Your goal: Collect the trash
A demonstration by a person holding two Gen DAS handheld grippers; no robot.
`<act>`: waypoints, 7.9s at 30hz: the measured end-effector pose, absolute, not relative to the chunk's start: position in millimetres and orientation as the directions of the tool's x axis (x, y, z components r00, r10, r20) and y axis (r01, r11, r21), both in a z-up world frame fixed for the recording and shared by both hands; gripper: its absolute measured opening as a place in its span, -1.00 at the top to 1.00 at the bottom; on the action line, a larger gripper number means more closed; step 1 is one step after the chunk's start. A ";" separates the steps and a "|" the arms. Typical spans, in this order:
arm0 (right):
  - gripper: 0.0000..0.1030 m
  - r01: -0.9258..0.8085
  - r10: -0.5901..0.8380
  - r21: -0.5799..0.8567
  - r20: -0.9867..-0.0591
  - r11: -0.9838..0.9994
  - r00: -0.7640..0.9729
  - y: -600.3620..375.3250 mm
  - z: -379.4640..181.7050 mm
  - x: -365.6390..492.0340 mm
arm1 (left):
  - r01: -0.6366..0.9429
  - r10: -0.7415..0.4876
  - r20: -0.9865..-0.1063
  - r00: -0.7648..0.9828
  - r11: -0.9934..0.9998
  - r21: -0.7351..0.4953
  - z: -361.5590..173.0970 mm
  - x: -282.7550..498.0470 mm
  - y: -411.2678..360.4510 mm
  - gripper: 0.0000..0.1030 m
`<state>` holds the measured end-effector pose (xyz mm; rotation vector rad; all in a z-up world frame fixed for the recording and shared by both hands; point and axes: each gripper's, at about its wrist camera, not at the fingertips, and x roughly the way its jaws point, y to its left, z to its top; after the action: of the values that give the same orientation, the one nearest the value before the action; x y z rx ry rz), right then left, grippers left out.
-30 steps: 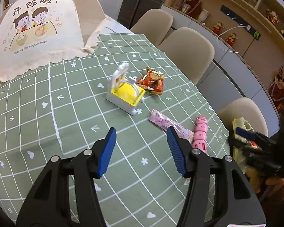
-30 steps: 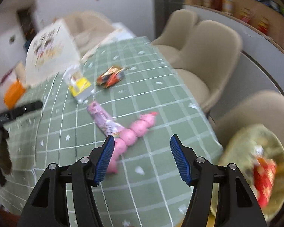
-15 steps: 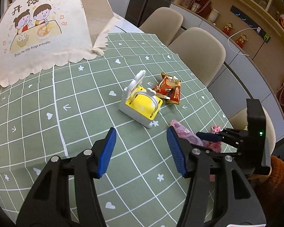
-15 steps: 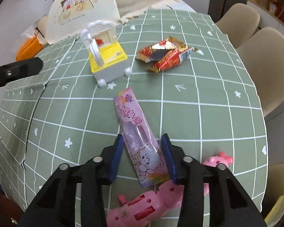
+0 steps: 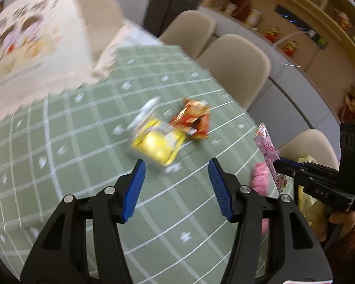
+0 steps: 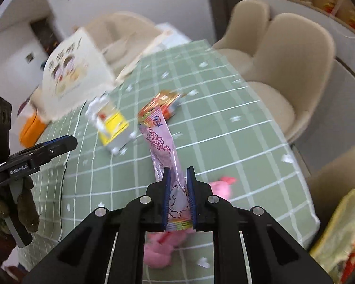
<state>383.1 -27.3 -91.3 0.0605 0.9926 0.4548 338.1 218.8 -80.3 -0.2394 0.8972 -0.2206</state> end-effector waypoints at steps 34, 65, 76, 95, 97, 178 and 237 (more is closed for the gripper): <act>0.71 -0.146 0.361 0.333 -0.789 0.931 0.497 -104.8 -112.2 357.1 | 0.226 -0.302 -0.868 0.395 0.947 -0.227 -143.4 455.9 110.8 -0.03; 0.71 -0.198 0.392 0.340 -0.754 0.919 0.527 -98.1 -68.6 271.2 | 0.266 -0.368 -0.833 0.414 0.924 -0.276 -88.0 299.5 136.5 0.43; 0.71 -0.185 0.309 0.248 -0.802 0.951 0.511 -82.8 -68.1 248.0 | 0.251 -0.383 -0.822 0.421 0.920 -0.300 -116.6 295.8 147.9 0.20; 0.71 -0.073 0.239 0.239 -0.804 0.968 0.544 -100.5 -69.1 234.2 | 0.010 -0.293 -0.855 0.427 0.947 -0.320 -148.1 357.7 130.5 0.44; 0.71 -0.072 0.248 0.251 -0.797 0.965 0.551 -103.4 -66.7 235.8 | 0.049 -0.293 -0.859 0.420 0.952 -0.301 -145.3 357.5 127.4 0.55; 0.37 0.044 0.170 0.262 -0.736 0.964 0.655 -357.4 -107.3 279.0 | 0.176 -0.217 -0.784 0.582 0.975 -0.139 -50.8 275.4 -30.0 0.02; 0.17 -0.072 0.139 0.143 -0.542 0.987 0.828 -110.2 -22.1 -9.4 | 0.217 -0.177 -0.565 0.806 0.976 0.005 -10.2 19.6 78.0 -0.51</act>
<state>-9.4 -110.2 -22.1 0.1186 0.5840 0.1126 19.6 78.0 -10.2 0.0706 0.5973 -0.2111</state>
